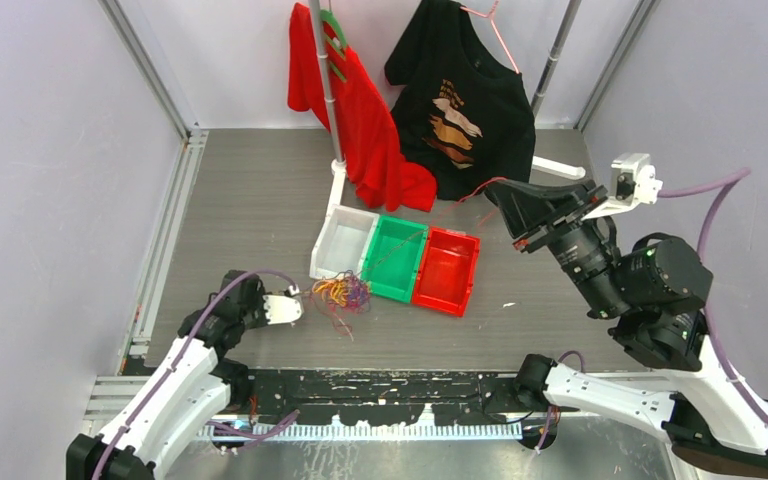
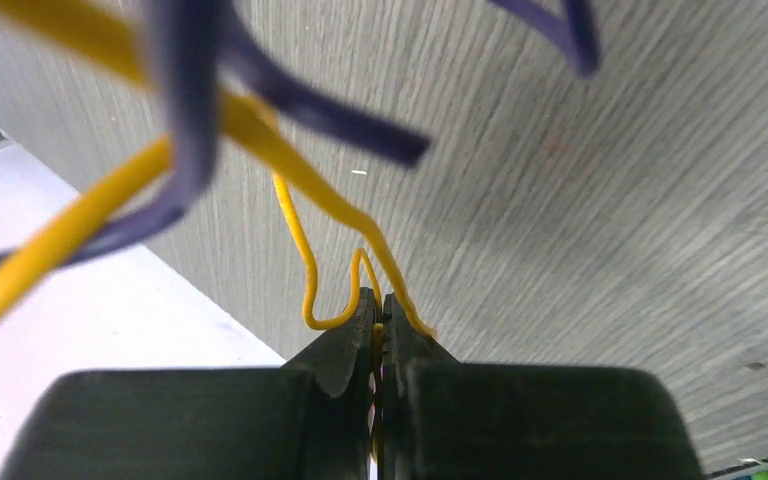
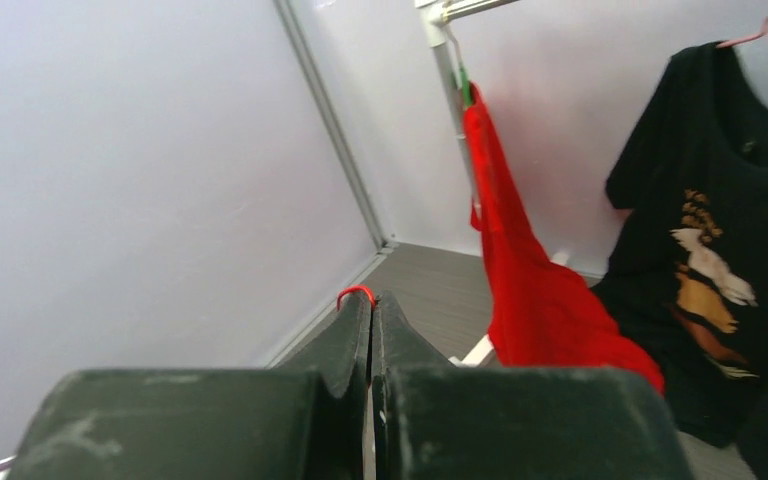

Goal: Untangle the cables
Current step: Untie the cable.

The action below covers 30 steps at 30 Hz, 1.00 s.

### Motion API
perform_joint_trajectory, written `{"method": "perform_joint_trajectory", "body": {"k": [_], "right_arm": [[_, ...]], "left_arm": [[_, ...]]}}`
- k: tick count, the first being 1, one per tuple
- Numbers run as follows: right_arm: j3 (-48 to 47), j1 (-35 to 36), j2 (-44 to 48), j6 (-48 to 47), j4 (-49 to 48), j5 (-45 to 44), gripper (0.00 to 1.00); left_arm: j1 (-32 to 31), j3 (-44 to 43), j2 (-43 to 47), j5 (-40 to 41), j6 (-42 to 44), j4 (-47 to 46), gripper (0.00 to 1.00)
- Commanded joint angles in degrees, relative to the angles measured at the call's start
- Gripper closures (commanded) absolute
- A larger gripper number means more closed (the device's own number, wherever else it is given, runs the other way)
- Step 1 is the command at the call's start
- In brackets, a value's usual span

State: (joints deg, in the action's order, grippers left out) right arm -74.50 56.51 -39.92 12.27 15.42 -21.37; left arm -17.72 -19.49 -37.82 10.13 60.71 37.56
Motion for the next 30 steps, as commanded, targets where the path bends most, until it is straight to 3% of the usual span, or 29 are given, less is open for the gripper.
{"method": "perform_joint_trajectory", "body": {"k": [1,9,15,19,30], "right_arm": [[-5.22,-0.22,1.33,-6.45,-0.61,-7.77,0.99],[-10.43,0.68,3.86,-13.51,-0.12,-16.35,0.99],[-11.45,5.47,5.49,-17.40,-0.37,-21.86,0.99],[-12.13,7.84,8.08,-22.31,-6.28,-25.68,0.99],[-18.09,11.89,6.19,-34.24,-8.85,-32.07,0.99]], "left_arm": [[0.18,0.19,-2.57,3.99,2.95,-4.84,1.00],[2.99,3.00,-8.14,5.89,8.03,-11.15,1.00],[5.59,1.79,-11.78,4.76,8.67,-13.80,1.00],[6.96,1.90,-14.12,5.69,10.95,-16.09,1.00],[20.18,3.53,-28.51,4.05,19.93,-30.65,1.00]]}}
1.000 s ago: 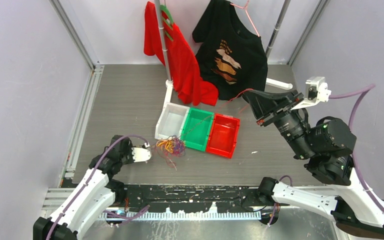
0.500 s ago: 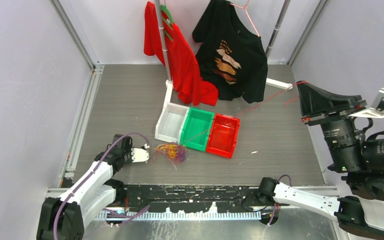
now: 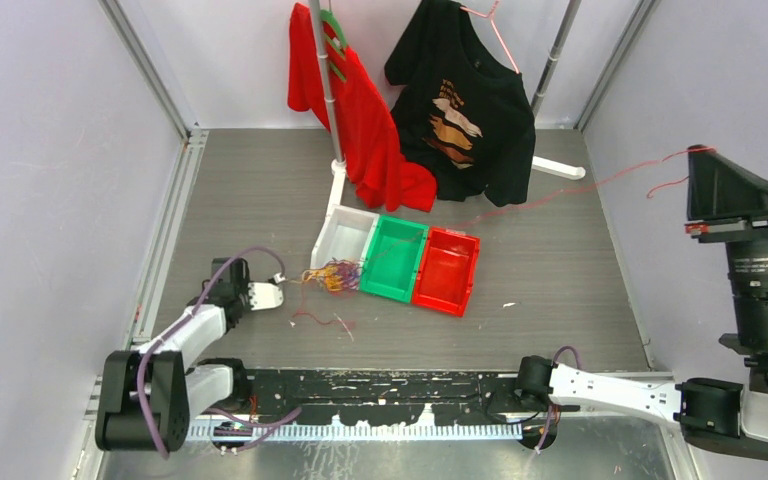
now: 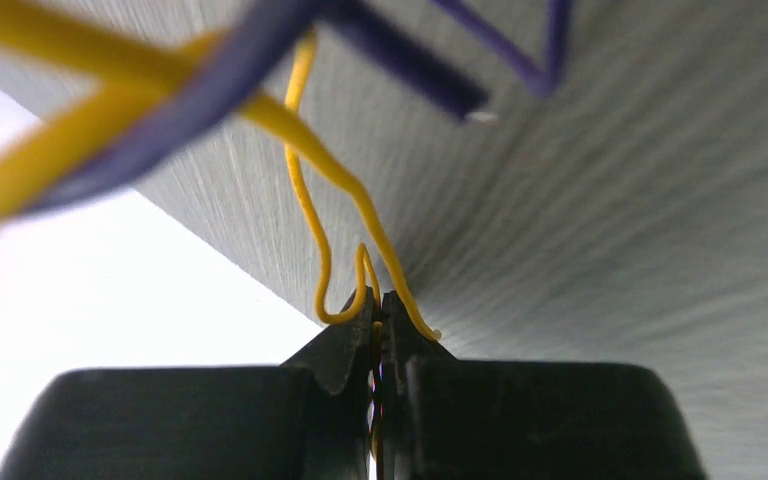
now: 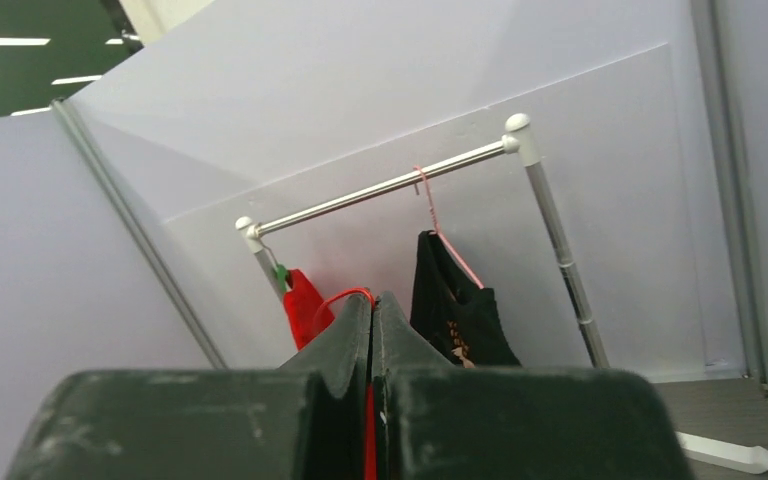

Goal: Untangle the cables
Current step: Untie the cable.

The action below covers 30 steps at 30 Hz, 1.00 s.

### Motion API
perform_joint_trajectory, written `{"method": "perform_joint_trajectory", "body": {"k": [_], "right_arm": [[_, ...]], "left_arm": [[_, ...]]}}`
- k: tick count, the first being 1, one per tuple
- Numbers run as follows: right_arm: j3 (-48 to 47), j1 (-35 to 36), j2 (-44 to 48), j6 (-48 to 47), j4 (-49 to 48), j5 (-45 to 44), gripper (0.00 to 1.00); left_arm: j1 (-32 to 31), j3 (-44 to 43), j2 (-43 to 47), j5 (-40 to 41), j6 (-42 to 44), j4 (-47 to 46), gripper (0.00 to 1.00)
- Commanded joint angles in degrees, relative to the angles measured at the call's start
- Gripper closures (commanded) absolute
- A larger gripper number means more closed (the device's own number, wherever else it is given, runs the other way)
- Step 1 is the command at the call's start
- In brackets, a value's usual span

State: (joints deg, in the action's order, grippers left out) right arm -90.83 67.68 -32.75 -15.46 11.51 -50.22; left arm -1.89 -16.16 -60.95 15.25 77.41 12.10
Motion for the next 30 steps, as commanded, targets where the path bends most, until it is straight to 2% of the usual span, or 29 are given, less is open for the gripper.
{"method": "perform_joint_trajectory", "body": {"k": [1,12,15,18,21,24,30], "right_arm": [[-1.81,0.91,-1.12,-7.39,-5.37,-3.53,0.99],[-8.63,2.01,-5.07,-11.13,-4.71,-2.50,0.99],[-7.96,2.34,-7.58,-11.42,-3.04,-2.42,0.99],[-6.74,2.62,-9.56,-10.33,-2.27,-1.46,0.99],[-5.70,2.63,-11.36,-8.30,-2.21,-0.25,0.99],[-4.27,2.63,-13.43,-6.26,-2.48,1.22,0.99],[-1.65,2.60,-19.49,-2.85,-3.49,3.41,0.99]], "left_arm": [[5.33,-0.67,-6.56,-1.50,3.27,-5.61,1.00],[13.75,-5.32,-18.83,-2.94,3.00,-13.84,1.00],[13.76,-7.25,-15.52,-7.23,-0.22,-6.10,1.00],[13.73,-12.27,-7.22,-13.99,-6.83,7.09,0.99],[13.79,-19.14,-1.09,-22.82,-11.81,21.21,0.85],[13.69,-24.64,3.30,-32.19,-14.55,31.47,0.66],[13.66,-31.92,5.90,-42.97,-20.87,41.38,0.33]]}}
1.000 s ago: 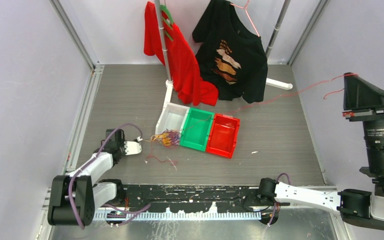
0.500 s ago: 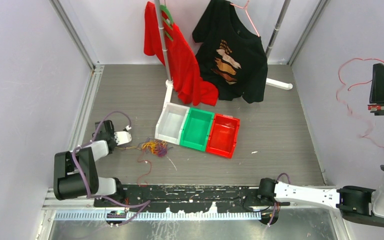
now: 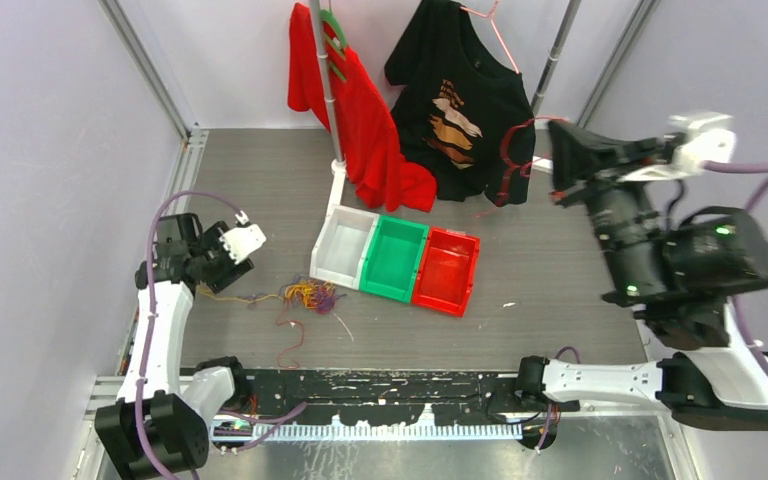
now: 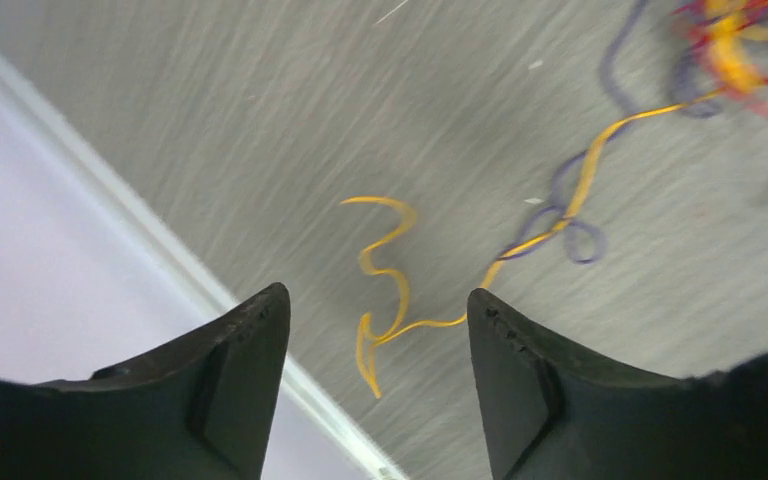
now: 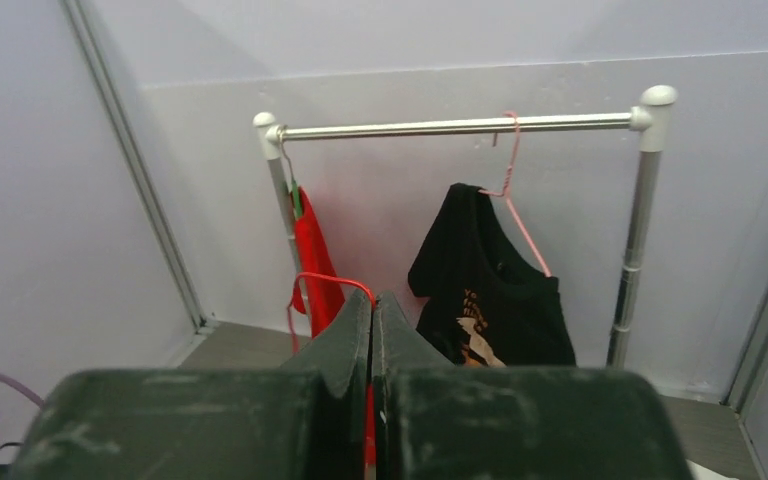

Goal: Untangle the cables
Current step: Untie the cable.

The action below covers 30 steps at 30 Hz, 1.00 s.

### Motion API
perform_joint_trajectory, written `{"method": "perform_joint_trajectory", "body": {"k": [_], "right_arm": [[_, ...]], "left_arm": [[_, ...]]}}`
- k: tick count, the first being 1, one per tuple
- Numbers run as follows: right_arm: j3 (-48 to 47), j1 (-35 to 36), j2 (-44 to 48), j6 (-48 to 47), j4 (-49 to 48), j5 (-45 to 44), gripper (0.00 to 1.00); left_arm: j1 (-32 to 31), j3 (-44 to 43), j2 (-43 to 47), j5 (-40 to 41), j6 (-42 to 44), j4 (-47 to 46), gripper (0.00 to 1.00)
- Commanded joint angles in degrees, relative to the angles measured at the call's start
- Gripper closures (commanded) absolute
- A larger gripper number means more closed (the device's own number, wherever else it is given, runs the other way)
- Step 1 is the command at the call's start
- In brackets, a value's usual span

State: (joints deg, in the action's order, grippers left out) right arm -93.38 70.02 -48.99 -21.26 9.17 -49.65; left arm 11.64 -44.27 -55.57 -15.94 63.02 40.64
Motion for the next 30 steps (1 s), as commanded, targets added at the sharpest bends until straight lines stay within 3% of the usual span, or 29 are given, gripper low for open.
{"method": "perform_joint_trajectory", "body": {"k": [1,6,16,30], "right_arm": [[1.38,0.29,-4.21,3.54,-1.66,3.37,0.99],[2.83,-0.07,-11.27,7.13,-4.72,7.39,0.99],[-4.36,-9.72,-27.41,19.31,-5.74,22.06,0.99],[-10.46,-17.76,-34.35,25.76,-8.02,30.91,0.99]], "left_arm": [[0.14,-5.27,0.54,-12.79,-7.23,14.27,0.27],[0.16,-10.46,0.26,-18.20,-12.30,18.42,0.16],[0.12,-10.52,0.94,-25.51,-17.22,21.18,0.16],[0.14,-6.16,4.36,-26.24,-14.25,21.77,0.18]]}}
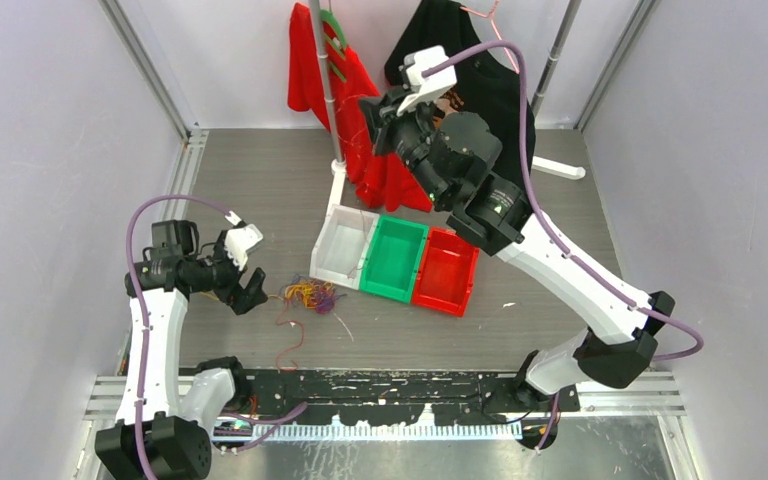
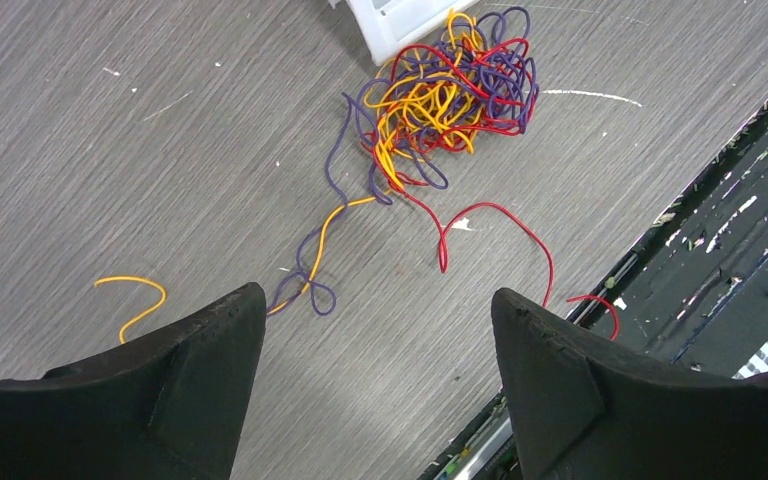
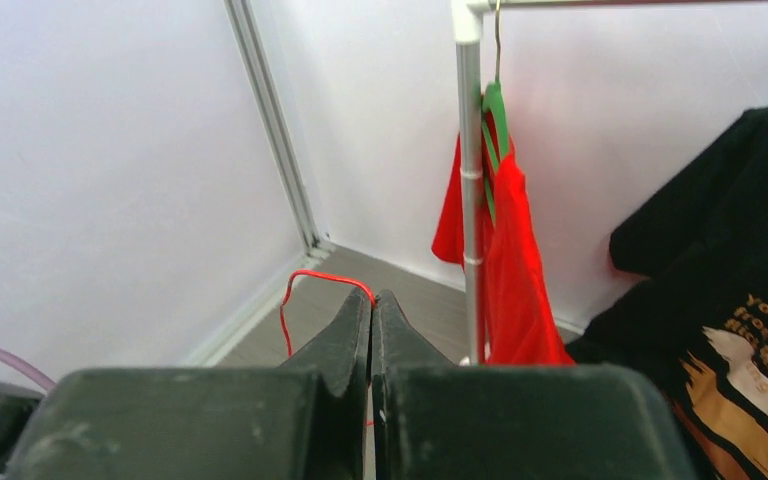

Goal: Untangle the cables
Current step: Untie the cable, then place the cable in the bin.

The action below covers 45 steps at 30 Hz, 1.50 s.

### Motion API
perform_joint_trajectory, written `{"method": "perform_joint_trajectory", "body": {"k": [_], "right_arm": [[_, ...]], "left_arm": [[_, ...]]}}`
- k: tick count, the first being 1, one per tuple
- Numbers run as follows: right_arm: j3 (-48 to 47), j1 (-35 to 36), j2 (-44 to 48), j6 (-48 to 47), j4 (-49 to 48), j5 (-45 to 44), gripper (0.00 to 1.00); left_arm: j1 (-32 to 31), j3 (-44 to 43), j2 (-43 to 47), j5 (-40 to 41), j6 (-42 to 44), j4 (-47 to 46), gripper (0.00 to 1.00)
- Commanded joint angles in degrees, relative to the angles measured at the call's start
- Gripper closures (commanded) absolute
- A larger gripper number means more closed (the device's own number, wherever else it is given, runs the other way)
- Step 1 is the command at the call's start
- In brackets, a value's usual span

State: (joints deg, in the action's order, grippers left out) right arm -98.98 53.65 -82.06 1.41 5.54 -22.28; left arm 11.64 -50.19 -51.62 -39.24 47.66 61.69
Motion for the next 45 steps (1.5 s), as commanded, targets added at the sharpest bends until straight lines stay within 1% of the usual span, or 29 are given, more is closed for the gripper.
{"method": "perform_joint_trajectory", "body": {"k": [1,5,12,15,19,22,33,43,45], "right_arm": [[-5.63,-1.70,-1.83,3.44,-4.30,5.25,0.99],[-6.89,-2.12,-3.61,4.56,-4.27,7.47,0.99],[-4.46,-2.82,-6.41,4.94,-6.21,9.09,0.99],[-3.38,-3.02,-7.53,3.01,-7.39,9.71,0.99],[-2.97,-3.10,-9.32,1.91,-6.25,9.55,0.99],[-0.75,-3.11,-9.65,2.61,-6.15,9.81,0.99],[11.87,-3.11,-9.35,6.04,-7.67,9.77,0.99],[14.57,-3.93,-13.99,7.82,-7.58,11.11,0.99],[14.74,-4.12,-15.20,8.27,-6.87,11.26,0.99]], "left_arm": [[0.14,-0.30,0.26,-2.95,1.12,0.78,0.18],[0.15,-0.08,0.29,-3.02,1.12,0.61,0.18],[0.14,0.20,0.70,-2.80,1.47,0.78,0.19],[0.18,0.29,0.97,-2.92,1.52,0.73,0.19],[0.14,0.28,1.15,-2.99,1.67,0.96,0.18],[0.14,0.23,1.17,-3.02,1.73,1.11,0.19],[0.13,0.29,1.86,-3.54,1.70,1.88,0.19],[0.16,0.35,2.57,-3.51,1.72,2.53,0.20],[0.14,0.38,2.70,-3.53,3.28,2.68,0.20]]}}
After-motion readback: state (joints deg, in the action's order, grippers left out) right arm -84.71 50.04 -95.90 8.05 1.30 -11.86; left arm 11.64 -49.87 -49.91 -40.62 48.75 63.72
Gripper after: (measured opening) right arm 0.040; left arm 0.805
